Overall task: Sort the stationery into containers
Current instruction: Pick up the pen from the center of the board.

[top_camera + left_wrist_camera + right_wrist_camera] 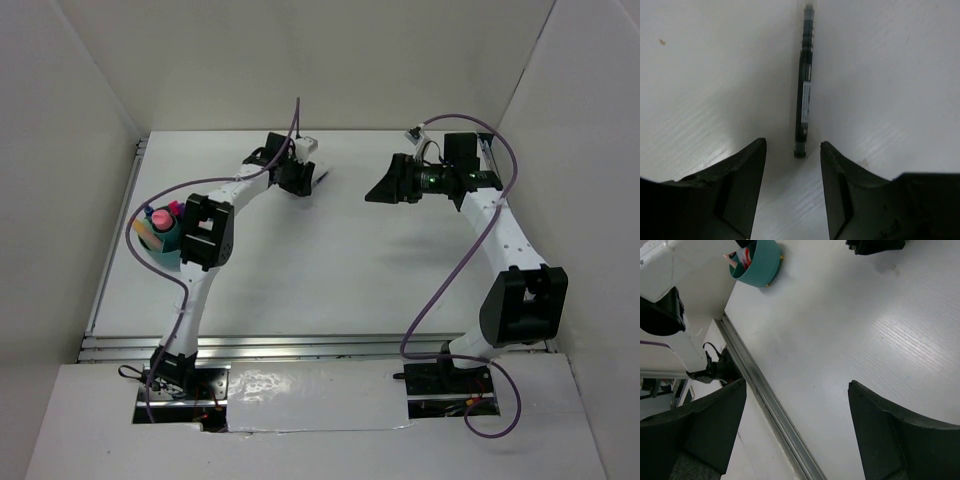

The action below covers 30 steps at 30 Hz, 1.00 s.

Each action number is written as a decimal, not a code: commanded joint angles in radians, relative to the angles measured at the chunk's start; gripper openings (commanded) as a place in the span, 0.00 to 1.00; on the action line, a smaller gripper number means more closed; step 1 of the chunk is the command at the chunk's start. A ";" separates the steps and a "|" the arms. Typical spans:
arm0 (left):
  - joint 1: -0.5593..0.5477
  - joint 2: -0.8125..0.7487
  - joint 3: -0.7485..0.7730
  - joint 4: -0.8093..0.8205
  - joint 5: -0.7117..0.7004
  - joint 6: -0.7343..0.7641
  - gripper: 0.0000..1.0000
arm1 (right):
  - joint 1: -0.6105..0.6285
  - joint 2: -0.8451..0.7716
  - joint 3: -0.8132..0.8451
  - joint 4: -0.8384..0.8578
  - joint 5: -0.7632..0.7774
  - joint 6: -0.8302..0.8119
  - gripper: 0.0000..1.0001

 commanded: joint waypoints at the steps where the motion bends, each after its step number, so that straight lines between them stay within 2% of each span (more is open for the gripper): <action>1: -0.028 0.044 0.074 -0.026 -0.019 0.002 0.58 | -0.012 -0.010 -0.011 0.034 -0.027 -0.011 0.88; 5: -0.058 0.097 0.164 -0.113 -0.081 0.014 0.53 | -0.017 -0.013 -0.005 0.030 -0.032 -0.009 0.88; 9: -0.066 0.130 0.192 -0.179 -0.101 0.036 0.39 | -0.018 -0.016 0.000 0.022 -0.035 -0.011 0.87; 12: -0.064 0.143 0.194 -0.239 -0.121 0.053 0.22 | -0.020 -0.017 -0.003 0.017 -0.035 -0.011 0.87; 14: -0.063 0.121 0.151 -0.265 -0.147 0.057 0.15 | -0.017 -0.027 -0.011 0.017 -0.026 -0.014 0.87; 16: -0.060 0.076 0.038 -0.236 -0.158 0.036 0.06 | -0.006 -0.034 -0.022 0.013 0.002 -0.021 0.86; 17: -0.057 -0.005 -0.024 -0.209 -0.127 0.025 0.02 | -0.003 -0.057 -0.029 0.011 0.014 -0.017 0.86; 18: -0.046 -0.057 -0.164 -0.172 -0.091 0.009 0.01 | 0.008 -0.076 -0.046 0.019 0.022 -0.002 0.86; 19: -0.041 -0.112 -0.238 -0.074 -0.045 -0.013 0.01 | 0.012 -0.096 -0.084 0.031 0.027 0.006 0.86; 20: -0.035 -0.236 -0.315 -0.019 0.024 -0.066 0.00 | 0.020 -0.146 -0.100 0.048 0.043 0.009 0.86; 21: -0.029 -0.299 -0.442 0.030 0.058 -0.090 0.00 | 0.025 -0.171 -0.115 0.053 0.059 0.011 0.86; 22: -0.026 -0.358 -0.496 0.119 0.098 -0.135 0.00 | 0.029 -0.197 -0.134 0.057 0.069 0.006 0.87; 25: -0.020 -0.629 -0.667 0.239 0.265 -0.235 0.00 | 0.017 -0.298 -0.119 0.047 0.088 -0.014 0.89; 27: -0.031 -0.726 -0.768 0.270 0.339 -0.277 0.00 | 0.005 -0.317 -0.096 0.031 0.051 -0.015 0.91; 30: -0.057 -0.922 -0.886 0.322 0.376 -0.332 0.00 | -0.008 -0.326 -0.025 -0.001 -0.028 -0.009 0.93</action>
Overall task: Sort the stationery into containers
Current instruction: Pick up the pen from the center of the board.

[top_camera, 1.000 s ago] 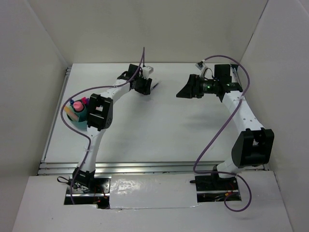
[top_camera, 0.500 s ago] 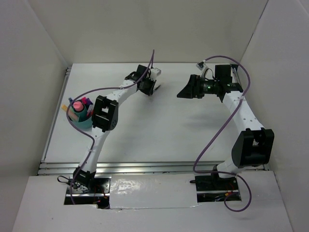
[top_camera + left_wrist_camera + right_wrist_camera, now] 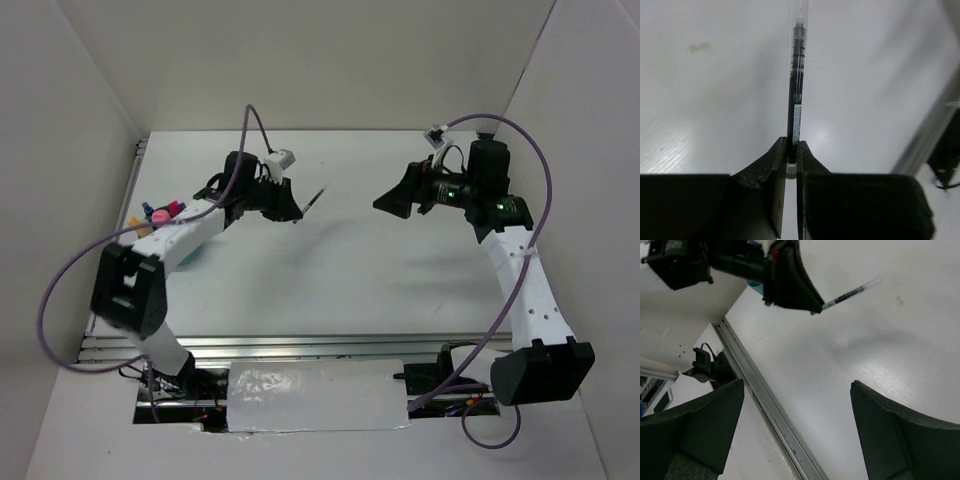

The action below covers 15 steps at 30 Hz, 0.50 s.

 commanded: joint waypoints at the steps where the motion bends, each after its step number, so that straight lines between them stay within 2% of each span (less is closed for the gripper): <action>1: -0.043 -0.265 -0.081 0.161 0.152 -0.112 0.00 | -0.012 -0.018 0.079 0.021 -0.092 0.019 0.93; 5: -0.073 -0.419 -0.166 0.198 0.155 -0.151 0.00 | 0.039 -0.013 0.074 0.159 -0.166 0.169 0.93; 9: -0.055 -0.494 -0.197 0.218 0.184 -0.200 0.00 | 0.125 -0.033 0.021 0.456 -0.174 0.343 0.93; 15: -0.024 -0.524 -0.235 0.392 0.215 -0.388 0.00 | 0.217 0.040 0.024 0.568 -0.139 0.464 0.91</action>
